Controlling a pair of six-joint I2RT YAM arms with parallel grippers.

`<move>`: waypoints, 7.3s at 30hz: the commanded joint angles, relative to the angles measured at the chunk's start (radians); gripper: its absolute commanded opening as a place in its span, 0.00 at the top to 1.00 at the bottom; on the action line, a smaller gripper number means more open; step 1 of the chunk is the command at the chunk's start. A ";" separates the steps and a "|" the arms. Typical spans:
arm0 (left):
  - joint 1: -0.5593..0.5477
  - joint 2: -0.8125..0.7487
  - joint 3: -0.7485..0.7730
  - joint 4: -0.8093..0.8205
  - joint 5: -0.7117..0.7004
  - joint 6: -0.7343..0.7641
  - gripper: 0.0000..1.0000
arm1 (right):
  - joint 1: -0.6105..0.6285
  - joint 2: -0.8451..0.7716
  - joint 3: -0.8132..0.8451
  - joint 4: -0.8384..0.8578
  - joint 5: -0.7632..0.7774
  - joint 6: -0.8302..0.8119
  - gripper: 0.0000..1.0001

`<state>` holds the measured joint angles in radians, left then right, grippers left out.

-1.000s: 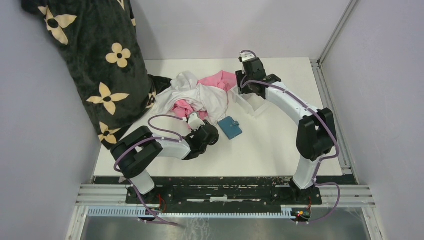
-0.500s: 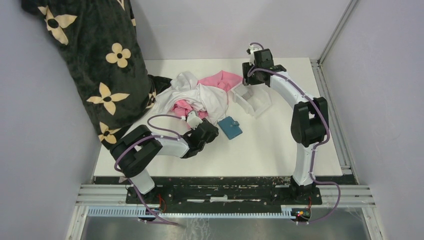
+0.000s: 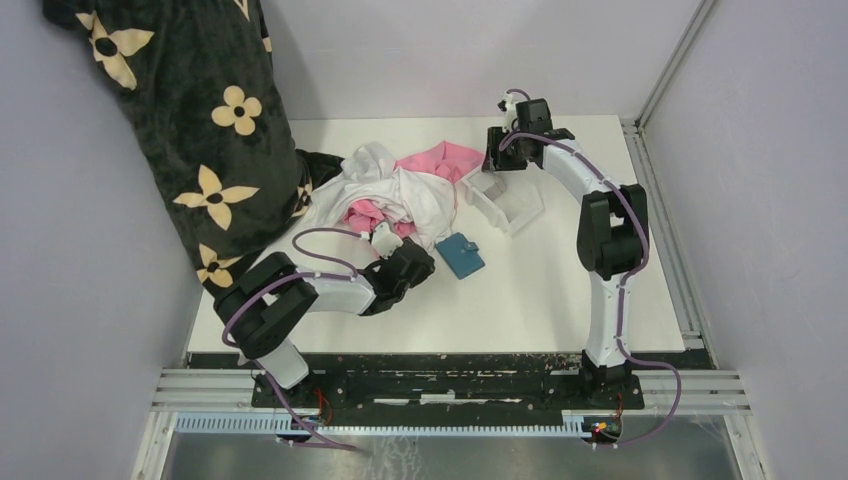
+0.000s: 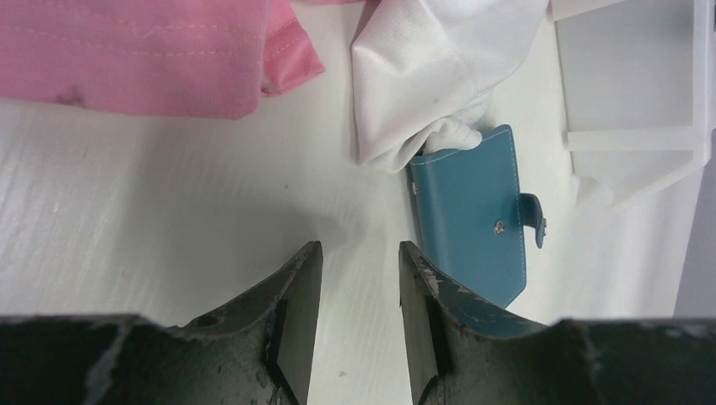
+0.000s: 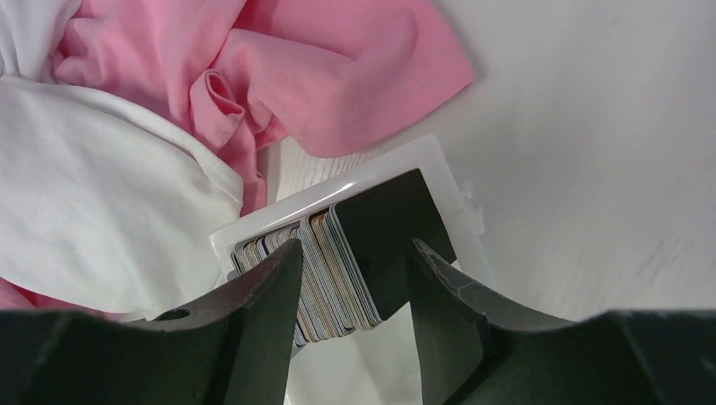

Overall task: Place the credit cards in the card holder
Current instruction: Pick up the credit card from the storage box, then open the card holder at the center of the board.

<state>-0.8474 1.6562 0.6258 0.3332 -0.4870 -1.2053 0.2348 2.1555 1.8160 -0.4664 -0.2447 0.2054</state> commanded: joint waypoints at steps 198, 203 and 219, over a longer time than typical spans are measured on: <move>0.091 0.002 -0.197 0.997 0.446 -0.130 0.97 | 0.141 -0.768 -0.990 0.751 -0.203 0.441 0.34; 0.091 0.054 -0.179 1.063 0.470 -0.177 0.97 | 0.141 -0.750 -1.034 0.813 -0.247 0.490 0.35; 0.100 0.183 -0.130 1.201 0.502 -0.270 0.97 | 0.153 -0.682 -1.092 0.941 -0.352 0.605 0.50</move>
<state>-0.7540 1.8187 0.4622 1.4330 -0.0120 -1.4239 0.3798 1.4738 0.7341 0.3668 -0.5350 0.7681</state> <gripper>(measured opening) 0.044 0.543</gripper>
